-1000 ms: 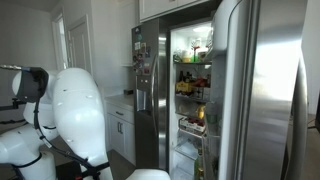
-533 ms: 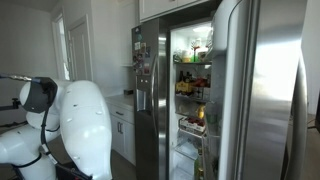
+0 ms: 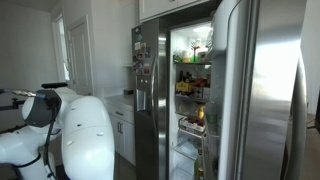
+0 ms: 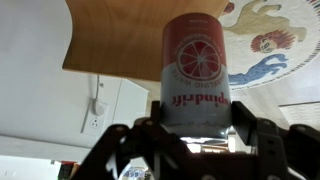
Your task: Remove the pink can from the fridge and put it on the glass table
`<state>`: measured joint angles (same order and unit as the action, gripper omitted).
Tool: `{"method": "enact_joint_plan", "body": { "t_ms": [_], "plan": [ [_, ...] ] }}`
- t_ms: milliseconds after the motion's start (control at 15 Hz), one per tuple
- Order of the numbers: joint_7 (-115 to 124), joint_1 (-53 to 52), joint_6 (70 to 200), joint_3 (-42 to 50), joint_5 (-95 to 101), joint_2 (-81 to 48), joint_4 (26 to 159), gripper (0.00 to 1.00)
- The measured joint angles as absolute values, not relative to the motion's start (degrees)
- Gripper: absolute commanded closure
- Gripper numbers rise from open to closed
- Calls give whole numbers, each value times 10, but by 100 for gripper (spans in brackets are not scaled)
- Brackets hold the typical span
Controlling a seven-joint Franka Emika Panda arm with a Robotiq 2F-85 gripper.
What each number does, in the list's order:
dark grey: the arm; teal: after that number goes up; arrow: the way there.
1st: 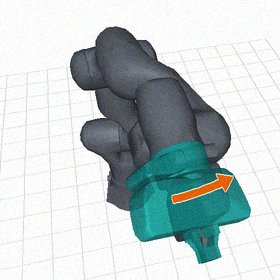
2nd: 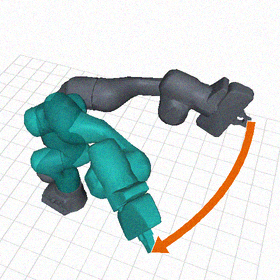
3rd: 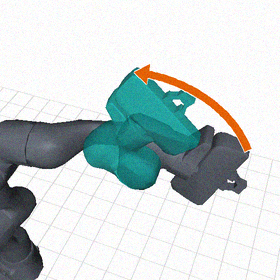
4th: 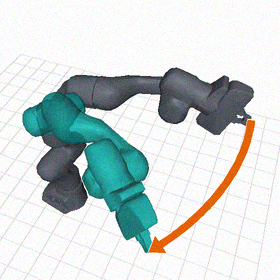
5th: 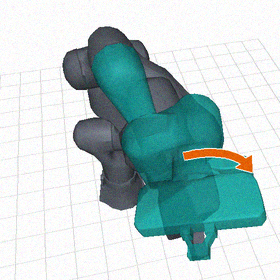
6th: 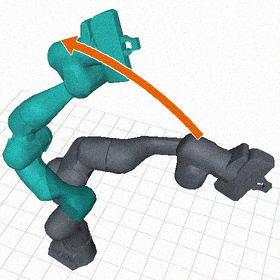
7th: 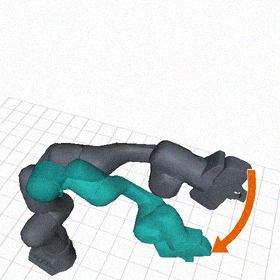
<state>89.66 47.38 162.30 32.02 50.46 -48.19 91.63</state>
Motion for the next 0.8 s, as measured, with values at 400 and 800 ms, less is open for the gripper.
{"method": "enact_joint_plan", "body": {
  "t_ms": [400, 800],
  "plan": [
    [831, 476, 1623, 343, 383, -542, 879, 55],
    [736, 466, 1624, 373, 238, -603, 848, 55]
  ]
}}
